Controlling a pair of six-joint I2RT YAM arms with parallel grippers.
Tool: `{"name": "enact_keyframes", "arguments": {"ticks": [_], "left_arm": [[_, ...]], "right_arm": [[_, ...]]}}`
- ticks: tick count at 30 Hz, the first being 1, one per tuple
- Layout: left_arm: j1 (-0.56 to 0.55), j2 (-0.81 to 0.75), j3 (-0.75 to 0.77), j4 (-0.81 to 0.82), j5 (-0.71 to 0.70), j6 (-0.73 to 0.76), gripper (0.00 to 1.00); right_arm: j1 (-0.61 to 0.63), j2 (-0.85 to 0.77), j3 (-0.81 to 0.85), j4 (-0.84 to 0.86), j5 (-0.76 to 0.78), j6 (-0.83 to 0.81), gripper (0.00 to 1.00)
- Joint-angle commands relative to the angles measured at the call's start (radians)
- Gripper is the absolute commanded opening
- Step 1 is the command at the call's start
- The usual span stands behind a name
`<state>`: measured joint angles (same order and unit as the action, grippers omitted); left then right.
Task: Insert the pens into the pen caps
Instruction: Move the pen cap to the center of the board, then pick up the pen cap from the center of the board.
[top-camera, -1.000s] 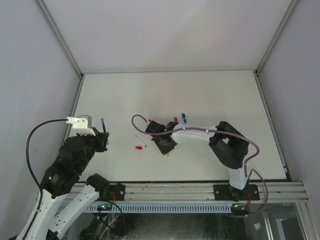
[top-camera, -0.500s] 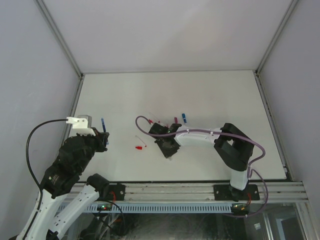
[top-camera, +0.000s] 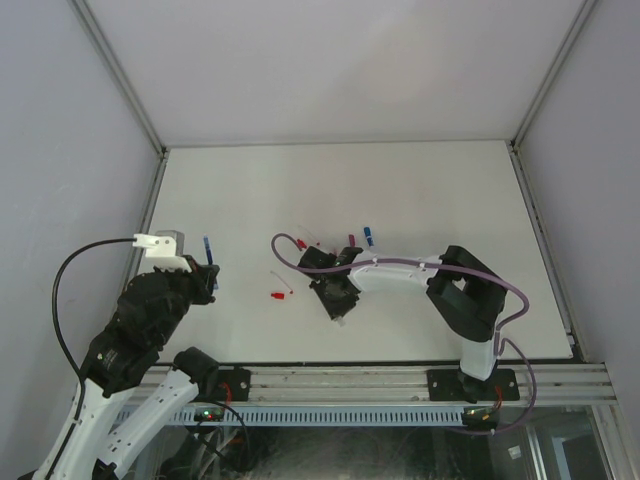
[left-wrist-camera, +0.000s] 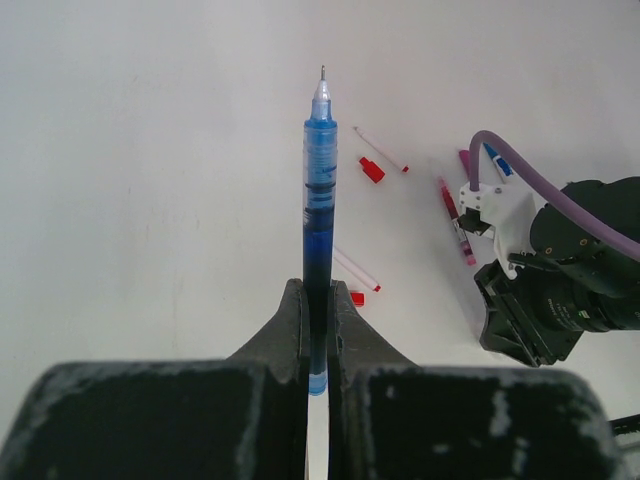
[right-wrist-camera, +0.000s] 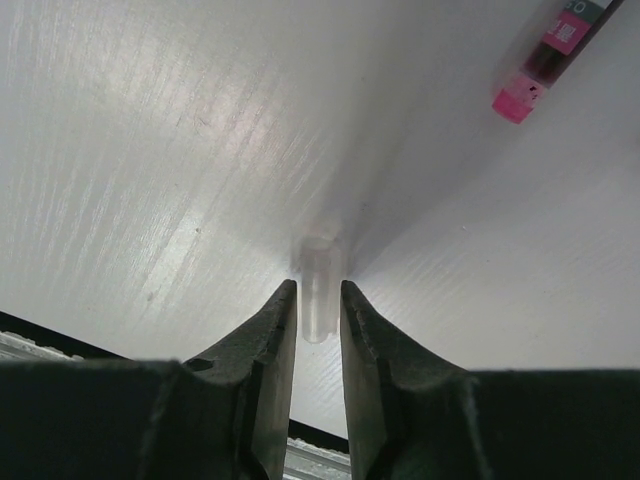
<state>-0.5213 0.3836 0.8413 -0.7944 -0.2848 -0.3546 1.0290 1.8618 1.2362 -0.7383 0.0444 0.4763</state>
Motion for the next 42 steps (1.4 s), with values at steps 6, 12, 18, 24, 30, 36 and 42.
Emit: {"name": "enact_keyframes", "arguments": {"ticks": [6, 12, 18, 24, 30, 36, 42], "left_arm": [[0.006, -0.001, -0.008, 0.046, 0.013, 0.021, 0.00], [0.006, -0.003, -0.010, 0.047, 0.013, 0.022, 0.01], [0.006, 0.008, -0.012, 0.050, 0.026, 0.024, 0.02], [0.006, 0.014, -0.014, 0.055, 0.035, 0.026, 0.01], [0.006, 0.015, -0.015, 0.056, 0.034, 0.028, 0.01], [0.006, 0.024, -0.016, 0.060, 0.045, 0.032, 0.02], [0.006, 0.035, -0.016, 0.066, 0.061, 0.037, 0.04]], "right_arm": [[-0.009, 0.018, 0.000, -0.031, -0.037, -0.012, 0.23], [-0.014, 0.045, 0.000, -0.037, -0.058, -0.023, 0.23], [-0.018, 0.057, -0.045, 0.004, -0.061, -0.007, 0.21], [-0.017, 0.055, -0.067, 0.039, -0.002, 0.015, 0.22], [-0.017, 0.011, -0.085, 0.065, 0.037, 0.019, 0.08], [-0.022, -0.058, -0.111, 0.105, 0.037, 0.013, 0.00], [-0.025, -0.168, -0.138, 0.172, 0.029, -0.036, 0.00]]}}
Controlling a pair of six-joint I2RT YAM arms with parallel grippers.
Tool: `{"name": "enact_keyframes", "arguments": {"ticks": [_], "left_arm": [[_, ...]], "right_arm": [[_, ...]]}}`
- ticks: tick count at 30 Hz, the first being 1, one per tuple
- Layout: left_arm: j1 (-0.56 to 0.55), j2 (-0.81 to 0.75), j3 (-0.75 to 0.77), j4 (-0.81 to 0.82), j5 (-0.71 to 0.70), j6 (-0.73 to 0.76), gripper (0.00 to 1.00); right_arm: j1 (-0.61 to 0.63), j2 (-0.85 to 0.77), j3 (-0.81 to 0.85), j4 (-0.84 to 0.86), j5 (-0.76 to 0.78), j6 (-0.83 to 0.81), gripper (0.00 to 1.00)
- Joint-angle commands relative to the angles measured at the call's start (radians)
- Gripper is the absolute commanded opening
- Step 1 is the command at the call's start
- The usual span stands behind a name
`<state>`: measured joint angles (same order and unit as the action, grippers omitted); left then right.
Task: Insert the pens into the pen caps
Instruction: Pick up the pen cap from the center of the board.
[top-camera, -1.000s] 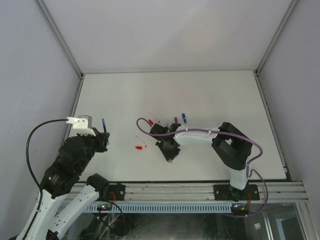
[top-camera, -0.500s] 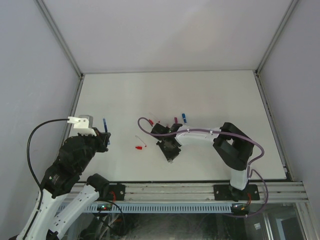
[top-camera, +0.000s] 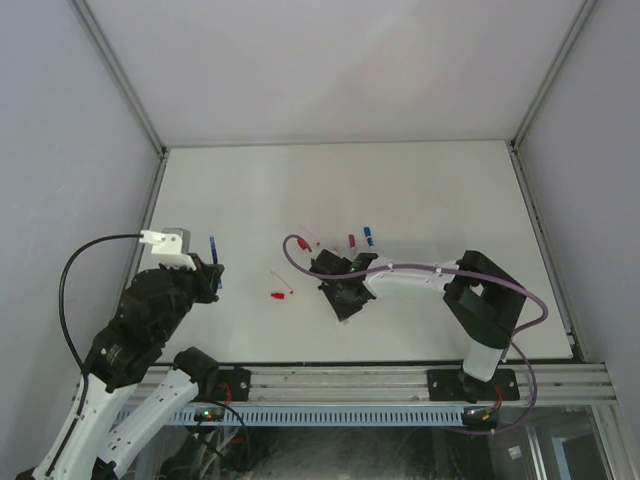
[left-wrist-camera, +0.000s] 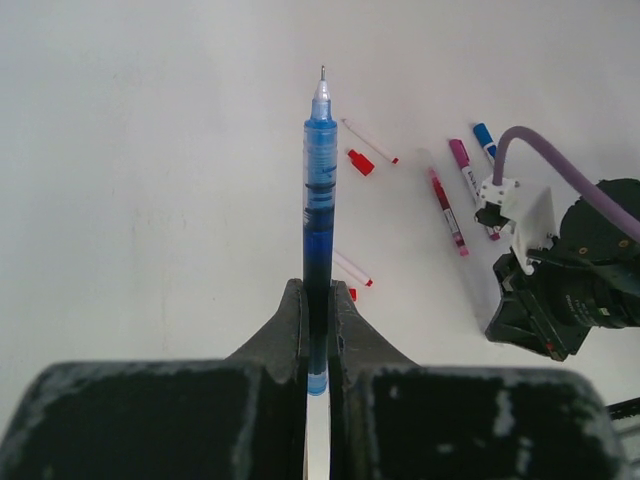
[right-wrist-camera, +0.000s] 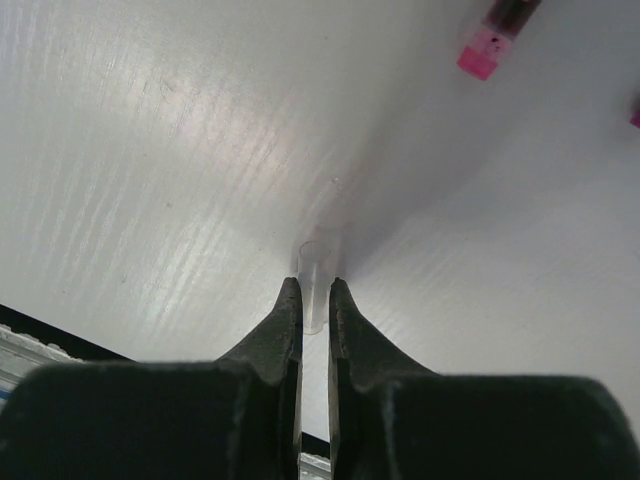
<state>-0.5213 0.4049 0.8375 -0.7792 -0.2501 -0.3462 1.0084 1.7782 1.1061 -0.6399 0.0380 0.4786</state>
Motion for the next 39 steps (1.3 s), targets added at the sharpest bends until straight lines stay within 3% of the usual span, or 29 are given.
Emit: {"name": "enact_keyframes", "arguments": {"ticks": [1, 15, 26, 33, 39], "left_arm": [[0.006, 0.015, -0.013, 0.051, 0.029, 0.029, 0.05], [0.006, 0.020, -0.013, 0.054, 0.034, 0.030, 0.03], [0.006, 0.016, -0.014, 0.053, 0.015, 0.026, 0.00], [0.006, 0.017, -0.014, 0.052, 0.019, 0.026, 0.00], [0.006, 0.017, -0.014, 0.054, 0.019, 0.025, 0.00]], "right_arm": [[-0.004, -0.101, -0.010, 0.081, 0.041, -0.048, 0.00], [-0.016, -0.366, -0.159, 0.343, 0.092, -0.058, 0.00], [-0.029, -0.758, -0.474, 0.809, 0.165, -0.033, 0.00], [-0.013, -0.898, -0.712, 1.281, 0.068, -0.215, 0.00], [0.017, -0.910, -0.741, 1.394, -0.104, -0.442, 0.00]]}}
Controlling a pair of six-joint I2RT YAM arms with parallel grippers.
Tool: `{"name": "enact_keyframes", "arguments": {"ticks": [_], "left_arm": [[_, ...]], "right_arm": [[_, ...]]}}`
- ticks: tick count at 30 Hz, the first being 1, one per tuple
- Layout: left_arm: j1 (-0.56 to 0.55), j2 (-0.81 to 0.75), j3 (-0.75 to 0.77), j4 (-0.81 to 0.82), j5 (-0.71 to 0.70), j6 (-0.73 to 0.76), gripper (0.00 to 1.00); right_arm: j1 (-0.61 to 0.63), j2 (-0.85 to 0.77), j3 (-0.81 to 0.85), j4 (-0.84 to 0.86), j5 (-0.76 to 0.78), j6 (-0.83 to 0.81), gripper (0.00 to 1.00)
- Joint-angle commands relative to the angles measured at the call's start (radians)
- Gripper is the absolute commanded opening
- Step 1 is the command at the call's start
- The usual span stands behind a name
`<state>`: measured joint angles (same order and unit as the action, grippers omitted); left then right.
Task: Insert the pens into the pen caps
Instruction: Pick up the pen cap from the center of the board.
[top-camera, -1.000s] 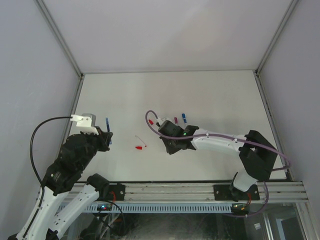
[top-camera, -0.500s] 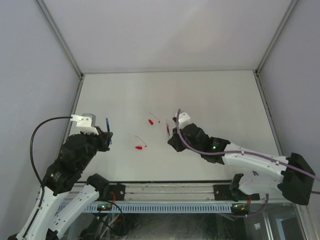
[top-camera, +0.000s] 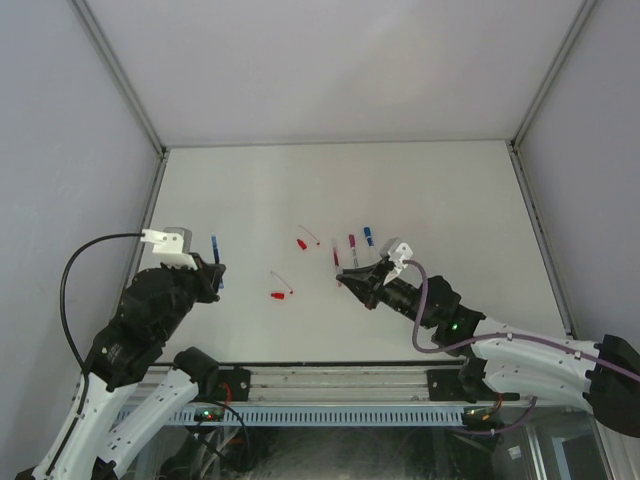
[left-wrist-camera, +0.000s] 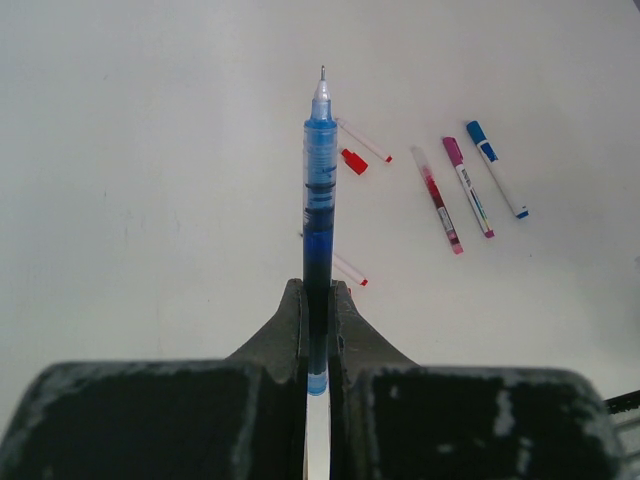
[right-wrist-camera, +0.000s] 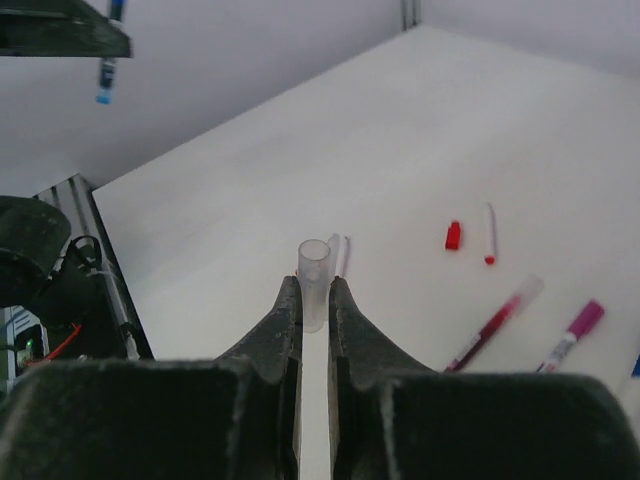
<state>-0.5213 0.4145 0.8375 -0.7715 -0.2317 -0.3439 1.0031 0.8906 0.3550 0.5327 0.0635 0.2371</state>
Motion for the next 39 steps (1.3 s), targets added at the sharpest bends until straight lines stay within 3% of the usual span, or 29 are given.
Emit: {"name": "enact_keyframes", "arguments": {"ticks": [1, 9, 15, 23, 32, 39], "left_arm": [[0.006, 0.007, -0.014, 0.046, 0.002, 0.023, 0.00], [0.006, 0.007, -0.016, 0.046, 0.002, 0.023, 0.00], [0.006, 0.004, -0.016, 0.046, 0.000, 0.023, 0.00], [0.006, 0.005, -0.016, 0.044, -0.007, 0.022, 0.00], [0.006, 0.010, -0.016, 0.046, 0.005, 0.022, 0.00], [0.006, 0.012, -0.017, 0.047, 0.005, 0.022, 0.00]], "right_arm": [[0.026, -0.027, 0.005, 0.233, -0.158, -0.236, 0.00], [0.045, -0.078, -0.017, 0.221, -0.321, -0.470, 0.00], [0.052, -0.107, 0.015, 0.138, -0.338, -0.548, 0.00], [0.077, -0.064, 0.260, -0.200, -0.048, -0.287, 0.00], [0.115, 0.019, 0.514, -0.537, 0.128, -0.085, 0.00], [0.117, 0.062, 0.602, -0.626, 0.146, -0.016, 0.00]]}}
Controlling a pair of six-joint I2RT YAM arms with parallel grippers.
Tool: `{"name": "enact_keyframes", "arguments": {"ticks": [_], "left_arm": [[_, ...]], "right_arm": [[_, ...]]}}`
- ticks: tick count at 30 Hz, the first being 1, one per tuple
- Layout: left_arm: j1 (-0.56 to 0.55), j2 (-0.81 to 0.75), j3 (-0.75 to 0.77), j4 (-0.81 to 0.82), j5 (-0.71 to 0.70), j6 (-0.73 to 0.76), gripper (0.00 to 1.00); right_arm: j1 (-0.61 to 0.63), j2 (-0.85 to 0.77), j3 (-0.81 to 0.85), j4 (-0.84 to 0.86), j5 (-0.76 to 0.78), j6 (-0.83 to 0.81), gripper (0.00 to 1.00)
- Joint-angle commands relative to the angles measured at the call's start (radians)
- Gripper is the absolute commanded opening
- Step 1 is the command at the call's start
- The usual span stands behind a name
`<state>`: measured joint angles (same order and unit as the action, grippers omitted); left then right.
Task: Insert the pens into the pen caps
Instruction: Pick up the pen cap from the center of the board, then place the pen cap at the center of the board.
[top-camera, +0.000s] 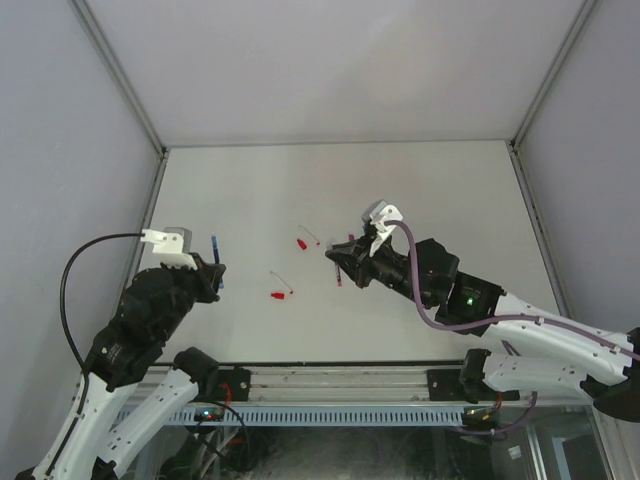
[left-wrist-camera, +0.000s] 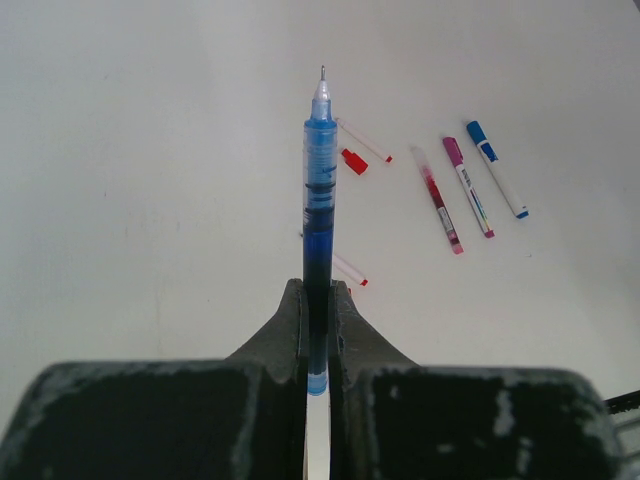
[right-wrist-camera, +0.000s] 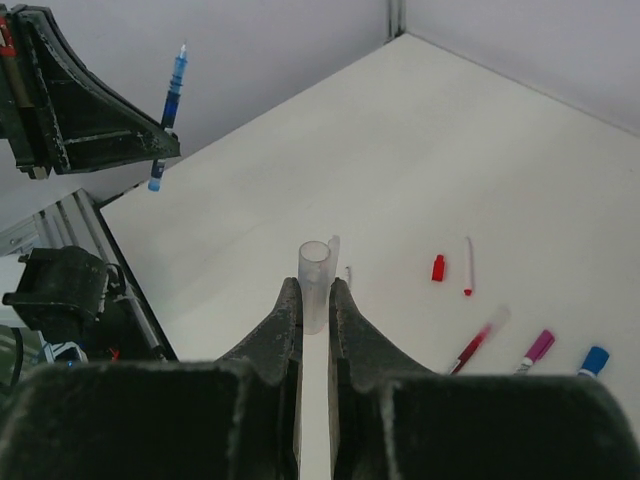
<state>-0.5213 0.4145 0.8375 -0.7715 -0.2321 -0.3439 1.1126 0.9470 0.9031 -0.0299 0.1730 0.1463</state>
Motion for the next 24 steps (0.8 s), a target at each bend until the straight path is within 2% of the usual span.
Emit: {"name": "enact_keyframes", "arguments": {"ticks": [1, 11, 19, 24], "left_arm": [[0.006, 0.012, -0.017, 0.047, 0.004, 0.023, 0.00], [0.006, 0.015, -0.016, 0.048, 0.006, 0.022, 0.00], [0.006, 0.008, -0.015, 0.047, 0.012, 0.023, 0.00], [0.006, -0.028, -0.021, 0.041, -0.020, 0.019, 0.00]], "right_arm": [[0.007, 0.007, 0.054, -0.064, 0.035, 0.072, 0.00], [0.010, 0.040, 0.053, -0.096, -0.053, -0.043, 0.00], [0.009, 0.228, 0.029, -0.195, -0.213, -0.475, 0.00], [0.015, 0.386, 0.036, -0.258, -0.250, -0.642, 0.00]]}}
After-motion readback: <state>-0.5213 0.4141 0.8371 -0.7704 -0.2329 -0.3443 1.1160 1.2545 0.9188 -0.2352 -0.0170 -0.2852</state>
